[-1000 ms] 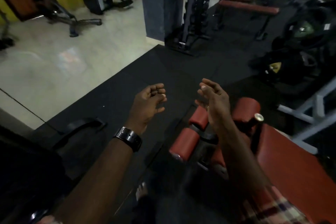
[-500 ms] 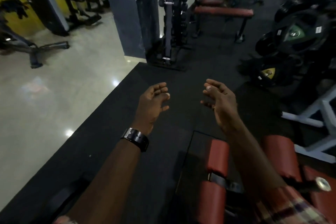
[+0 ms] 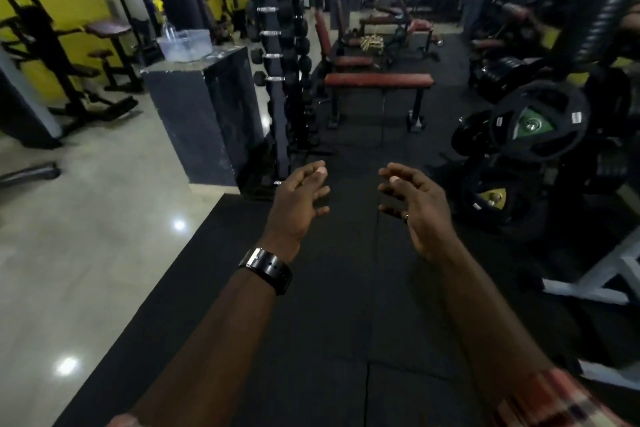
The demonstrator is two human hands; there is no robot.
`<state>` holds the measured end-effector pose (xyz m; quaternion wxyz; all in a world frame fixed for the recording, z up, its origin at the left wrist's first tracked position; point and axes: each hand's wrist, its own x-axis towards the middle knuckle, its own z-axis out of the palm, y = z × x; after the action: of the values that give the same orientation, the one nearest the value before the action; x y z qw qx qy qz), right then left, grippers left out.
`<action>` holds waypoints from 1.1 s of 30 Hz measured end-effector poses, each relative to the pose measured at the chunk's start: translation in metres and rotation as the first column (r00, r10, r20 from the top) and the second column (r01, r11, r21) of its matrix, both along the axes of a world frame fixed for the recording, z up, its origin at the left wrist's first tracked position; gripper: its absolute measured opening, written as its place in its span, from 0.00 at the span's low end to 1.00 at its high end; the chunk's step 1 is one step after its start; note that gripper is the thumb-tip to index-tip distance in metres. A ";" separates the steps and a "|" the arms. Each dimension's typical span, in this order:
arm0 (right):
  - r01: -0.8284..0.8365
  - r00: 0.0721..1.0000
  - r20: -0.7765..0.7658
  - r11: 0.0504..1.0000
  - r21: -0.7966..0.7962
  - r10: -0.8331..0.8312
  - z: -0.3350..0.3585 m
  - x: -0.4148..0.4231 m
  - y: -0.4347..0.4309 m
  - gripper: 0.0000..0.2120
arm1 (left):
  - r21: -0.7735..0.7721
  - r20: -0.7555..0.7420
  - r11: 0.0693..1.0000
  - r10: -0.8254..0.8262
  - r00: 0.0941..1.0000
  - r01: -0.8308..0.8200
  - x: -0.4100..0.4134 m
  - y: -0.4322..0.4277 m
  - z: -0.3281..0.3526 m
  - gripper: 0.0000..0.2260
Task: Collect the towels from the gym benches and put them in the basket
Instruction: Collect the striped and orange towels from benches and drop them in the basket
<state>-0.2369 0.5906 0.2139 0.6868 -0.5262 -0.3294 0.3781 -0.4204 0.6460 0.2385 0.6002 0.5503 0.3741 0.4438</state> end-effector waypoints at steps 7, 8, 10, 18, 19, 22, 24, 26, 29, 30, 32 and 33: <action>0.044 0.999 0.013 0.999 0.004 -0.044 0.017 0.067 0.152 0.10 | 0.012 0.005 0.998 -0.061 0.998 0.061 0.069 0.166 0.018 0.07; 0.055 0.998 0.023 0.998 0.009 -0.056 0.018 0.078 0.176 0.10 | 0.009 0.016 0.997 -0.071 0.997 0.071 0.081 0.194 0.018 0.07; 0.076 0.996 0.045 0.997 0.021 -0.077 0.020 0.095 0.214 0.09 | 0.010 0.027 0.996 -0.086 0.996 0.085 0.100 0.239 0.018 0.07; 0.212 0.976 0.042 0.975 0.071 -0.215 0.051 0.184 0.431 0.11 | 0.065 0.067 0.980 -0.191 0.979 0.187 0.198 0.471 0.029 0.07; 0.229 0.973 0.023 0.971 0.073 -0.232 0.054 0.194 0.455 0.10 | 0.068 0.066 0.978 -0.201 0.977 0.196 0.211 0.497 0.032 0.07; 0.273 0.961 0.012 0.958 0.083 -0.275 0.063 0.233 0.531 0.09 | 0.076 0.054 0.974 -0.216 0.975 0.211 0.260 0.581 0.045 0.07; 0.288 0.957 0.009 0.954 0.080 -0.290 0.065 0.264 0.574 0.09 | 0.071 0.040 0.970 -0.237 0.971 0.234 0.298 0.628 0.049 0.07; 0.288 0.956 0.028 0.954 0.080 -0.291 0.063 0.292 0.605 0.09 | 0.073 0.033 0.966 -0.251 0.968 0.248 0.330 0.663 0.049 0.07; 0.307 0.950 0.030 0.948 0.085 -0.311 0.051 0.358 0.659 0.09 | 0.077 0.002 0.957 -0.280 0.960 0.279 0.397 0.727 0.039 0.06; 0.313 0.948 0.031 0.946 0.084 -0.316 0.049 0.380 0.674 0.09 | 0.087 -0.009 0.954 -0.286 0.958 0.286 0.417 0.746 0.036 0.06; 0.327 0.944 0.019 0.941 0.085 -0.330 0.043 0.429 0.707 0.09 | 0.100 -0.022 0.947 -0.304 0.953 0.304 0.464 0.787 0.031 0.07; 0.337 0.941 0.006 0.937 0.090 -0.339 0.041 0.458 0.727 0.08 | 0.102 -0.031 0.945 -0.310 0.950 0.312 0.491 0.809 0.030 0.07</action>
<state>0.2207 1.3175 0.2550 0.7605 -0.5483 -0.2575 0.2339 0.0706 1.4547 0.2682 0.6300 0.6366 0.2628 0.3589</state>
